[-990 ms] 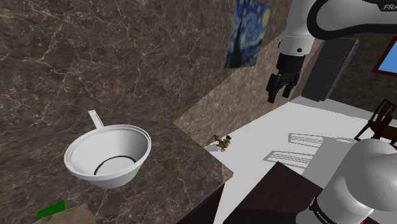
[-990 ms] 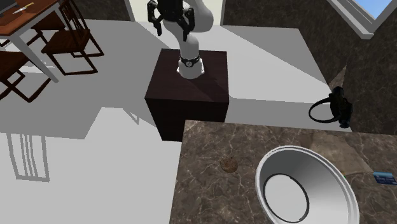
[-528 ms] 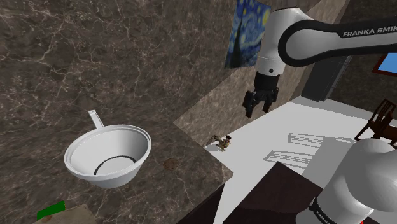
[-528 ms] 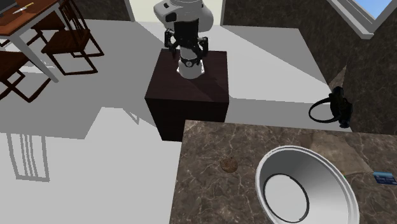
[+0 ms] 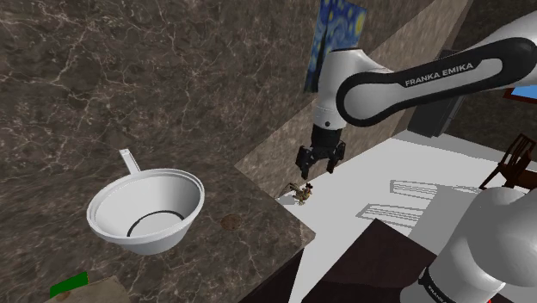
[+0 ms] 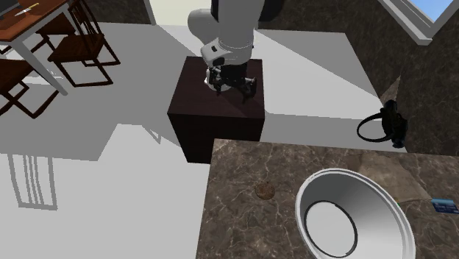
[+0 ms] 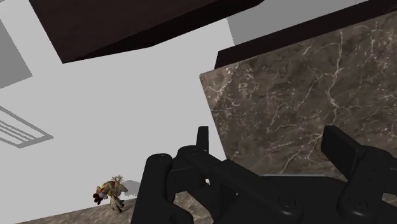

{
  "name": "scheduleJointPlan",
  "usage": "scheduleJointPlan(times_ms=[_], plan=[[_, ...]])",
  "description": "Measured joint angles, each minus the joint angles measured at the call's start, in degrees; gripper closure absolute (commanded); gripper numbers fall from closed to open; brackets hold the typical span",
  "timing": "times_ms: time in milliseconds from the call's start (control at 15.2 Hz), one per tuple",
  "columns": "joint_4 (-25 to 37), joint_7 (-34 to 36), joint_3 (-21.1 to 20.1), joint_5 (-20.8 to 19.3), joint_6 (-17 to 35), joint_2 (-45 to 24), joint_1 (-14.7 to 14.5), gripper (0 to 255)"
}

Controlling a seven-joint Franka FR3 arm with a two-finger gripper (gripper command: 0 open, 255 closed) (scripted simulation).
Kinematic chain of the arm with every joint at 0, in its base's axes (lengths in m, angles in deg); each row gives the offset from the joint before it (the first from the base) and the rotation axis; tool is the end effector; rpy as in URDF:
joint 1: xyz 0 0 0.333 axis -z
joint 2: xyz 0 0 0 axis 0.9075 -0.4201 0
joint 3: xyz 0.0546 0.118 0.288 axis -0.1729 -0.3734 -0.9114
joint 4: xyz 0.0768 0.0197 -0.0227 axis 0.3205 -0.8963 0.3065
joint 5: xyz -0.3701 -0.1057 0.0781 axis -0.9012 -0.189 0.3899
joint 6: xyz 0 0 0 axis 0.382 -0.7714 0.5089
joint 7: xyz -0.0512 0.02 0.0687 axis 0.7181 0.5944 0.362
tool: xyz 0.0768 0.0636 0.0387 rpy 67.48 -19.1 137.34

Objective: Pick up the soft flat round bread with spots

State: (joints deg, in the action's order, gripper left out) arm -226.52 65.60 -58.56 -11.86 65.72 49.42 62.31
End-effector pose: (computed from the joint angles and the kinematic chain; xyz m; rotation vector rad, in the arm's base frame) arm 0.3917 0.0952 0.4294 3.0537 -0.4855 -0.0174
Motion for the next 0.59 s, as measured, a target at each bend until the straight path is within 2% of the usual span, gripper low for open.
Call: scheduleJointPlan(times_ms=[396,594], plan=[[2.8,7.84,-3.81,-0.59,9.99,-12.37,0.03,0],[5.96,12.3,-5.29,-2.28,14.16,-19.61,0.07,0]])
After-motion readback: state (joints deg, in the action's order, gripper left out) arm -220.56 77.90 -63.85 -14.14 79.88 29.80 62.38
